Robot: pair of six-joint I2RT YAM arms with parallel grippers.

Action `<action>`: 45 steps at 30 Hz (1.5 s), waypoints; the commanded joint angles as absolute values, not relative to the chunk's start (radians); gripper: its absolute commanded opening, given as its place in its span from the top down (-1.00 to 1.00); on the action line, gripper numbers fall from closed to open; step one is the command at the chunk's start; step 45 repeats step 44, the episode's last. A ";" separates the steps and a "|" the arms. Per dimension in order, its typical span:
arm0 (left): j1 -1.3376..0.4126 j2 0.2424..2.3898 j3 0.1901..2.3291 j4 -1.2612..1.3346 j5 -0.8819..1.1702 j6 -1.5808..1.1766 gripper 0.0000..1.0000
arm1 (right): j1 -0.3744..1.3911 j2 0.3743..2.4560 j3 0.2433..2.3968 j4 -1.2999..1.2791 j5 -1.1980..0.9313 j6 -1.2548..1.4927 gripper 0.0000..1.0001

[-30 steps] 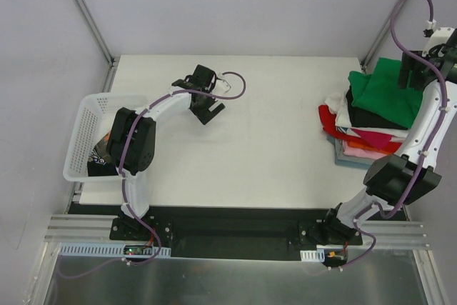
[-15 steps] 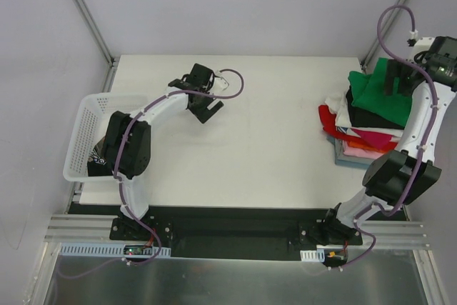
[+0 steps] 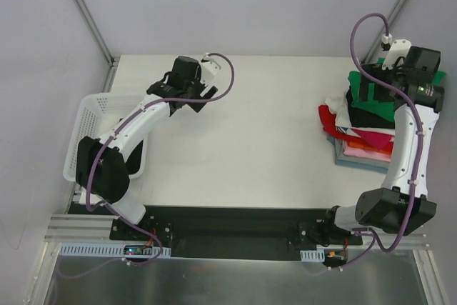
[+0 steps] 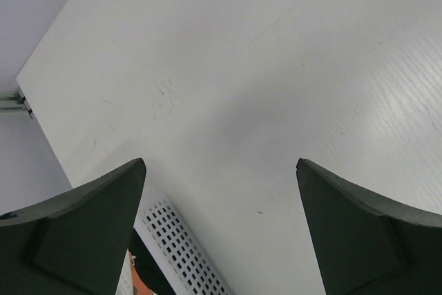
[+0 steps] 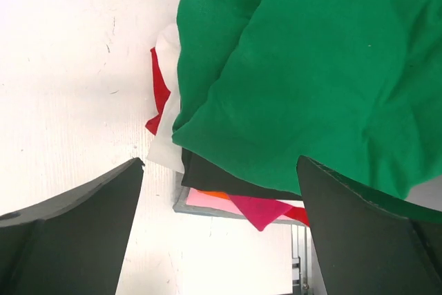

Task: Fold and stack the t-shirts
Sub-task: Put the neatly folded tshirt into the corner of the board with the right arm

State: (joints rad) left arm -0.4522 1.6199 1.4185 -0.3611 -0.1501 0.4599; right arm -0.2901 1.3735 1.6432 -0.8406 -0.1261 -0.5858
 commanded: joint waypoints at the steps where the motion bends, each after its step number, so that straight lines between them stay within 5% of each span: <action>1: -0.454 1.554 1.318 -0.255 -0.196 0.477 -0.82 | -0.284 1.387 1.608 -0.799 -0.160 -0.537 -0.93; 22: -0.287 1.280 1.167 -0.195 -0.164 0.279 -0.99 | 0.112 1.341 1.457 -0.822 -0.103 -0.485 -0.93; 45: -0.288 1.244 1.109 -0.196 -0.213 0.268 -0.99 | 0.201 1.331 1.483 -0.847 -0.083 -0.495 -0.93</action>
